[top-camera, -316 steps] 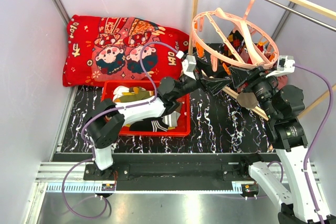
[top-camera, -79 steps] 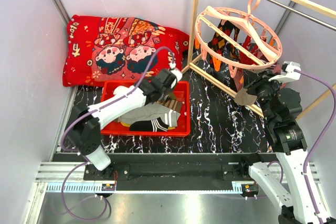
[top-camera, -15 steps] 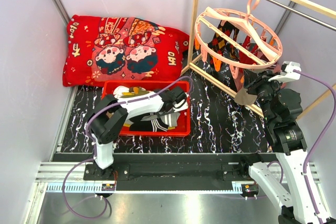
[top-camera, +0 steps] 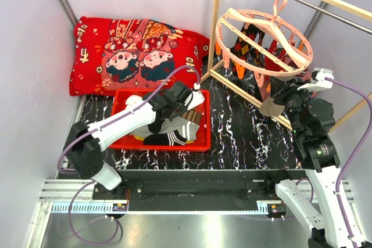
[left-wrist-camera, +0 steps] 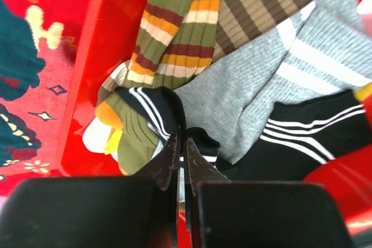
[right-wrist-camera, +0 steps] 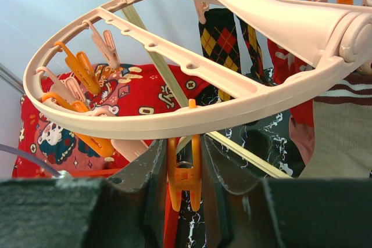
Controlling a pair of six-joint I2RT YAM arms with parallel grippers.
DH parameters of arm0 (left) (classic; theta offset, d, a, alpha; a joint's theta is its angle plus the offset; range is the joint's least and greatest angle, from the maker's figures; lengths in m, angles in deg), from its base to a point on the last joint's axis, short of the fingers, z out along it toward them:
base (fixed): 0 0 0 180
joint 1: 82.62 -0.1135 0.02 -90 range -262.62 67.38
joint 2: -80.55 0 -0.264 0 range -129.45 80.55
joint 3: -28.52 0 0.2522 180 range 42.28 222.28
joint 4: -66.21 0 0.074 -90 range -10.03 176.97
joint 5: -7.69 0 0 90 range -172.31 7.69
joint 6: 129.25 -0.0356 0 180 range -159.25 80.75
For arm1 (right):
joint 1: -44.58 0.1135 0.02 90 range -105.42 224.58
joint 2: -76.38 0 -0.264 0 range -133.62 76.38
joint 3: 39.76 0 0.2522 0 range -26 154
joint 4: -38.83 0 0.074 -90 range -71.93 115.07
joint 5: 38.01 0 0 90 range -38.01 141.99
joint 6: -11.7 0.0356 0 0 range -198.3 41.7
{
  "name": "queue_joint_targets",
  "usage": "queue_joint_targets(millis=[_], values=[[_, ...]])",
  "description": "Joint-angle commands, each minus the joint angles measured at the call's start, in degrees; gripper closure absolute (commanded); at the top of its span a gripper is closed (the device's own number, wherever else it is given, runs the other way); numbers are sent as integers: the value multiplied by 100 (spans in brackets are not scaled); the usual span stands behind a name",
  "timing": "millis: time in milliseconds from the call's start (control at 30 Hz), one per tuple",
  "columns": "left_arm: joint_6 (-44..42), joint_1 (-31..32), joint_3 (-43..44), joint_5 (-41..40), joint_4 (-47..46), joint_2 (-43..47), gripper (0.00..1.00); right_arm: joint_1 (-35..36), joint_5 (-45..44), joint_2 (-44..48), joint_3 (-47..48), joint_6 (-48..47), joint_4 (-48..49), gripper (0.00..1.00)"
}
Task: Clip the socks to the hanger
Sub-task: Pick up the sock from the bin, then clamp the sock onto the hanger.
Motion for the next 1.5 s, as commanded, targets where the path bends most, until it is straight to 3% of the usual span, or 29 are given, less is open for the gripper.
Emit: queue_joint_targets(millis=[0,233,467,800,1067,1467], values=[[449,-55,35,759,-483,555,100,-21,-71,1,143,-79,239,100],[1434,-55,-52,1867,-1678,1346,100,-21,25,1,187,-44,222,100],[2513,-55,-263,2219,-3135,1944,100,-21,201,1,222,61,204,100],[4457,120,-536,2906,-5403,1559,100,-21,394,-25,275,193,204,100],[4985,665,-220,2608,-6038,820,100,-21,500,-25,292,229,160,100],[4959,1210,667,2528,-6039,-59,100,-21,790,-78,319,185,152,100]])
